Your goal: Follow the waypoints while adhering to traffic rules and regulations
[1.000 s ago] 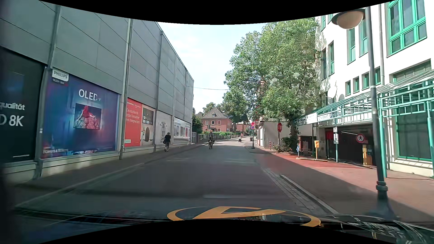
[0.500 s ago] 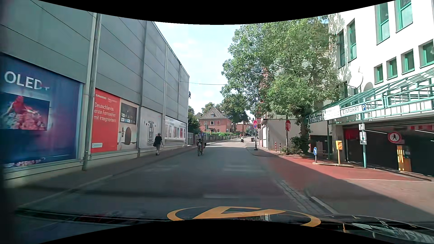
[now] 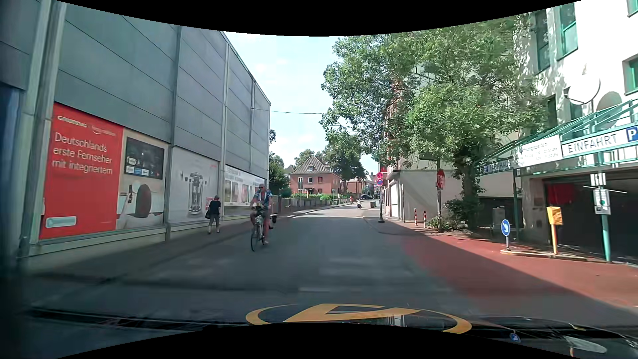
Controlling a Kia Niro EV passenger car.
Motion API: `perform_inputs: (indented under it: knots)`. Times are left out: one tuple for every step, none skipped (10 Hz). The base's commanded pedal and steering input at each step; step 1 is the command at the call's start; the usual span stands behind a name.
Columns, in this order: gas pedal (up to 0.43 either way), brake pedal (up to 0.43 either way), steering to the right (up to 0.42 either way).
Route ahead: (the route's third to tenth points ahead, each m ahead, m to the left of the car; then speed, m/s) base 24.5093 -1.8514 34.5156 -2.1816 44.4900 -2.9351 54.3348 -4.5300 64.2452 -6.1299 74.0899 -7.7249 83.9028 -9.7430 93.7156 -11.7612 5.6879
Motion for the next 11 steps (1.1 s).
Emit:
perform_inputs:
  knots:
    - [0.067,0.000,0.001]
    - [0.067,0.000,-0.001]
    - [0.067,0.000,-0.001]
    - [0.067,0.000,-0.002]
    - [0.067,0.000,-0.001]
    - [0.059,0.000,-0.002]
    - [0.059,0.000,-0.002]
    - [0.059,0.000,0.000]
    - [0.059,0.000,0.002]
    - [0.059,0.000,0.002]
    - [0.059,0.000,0.002]
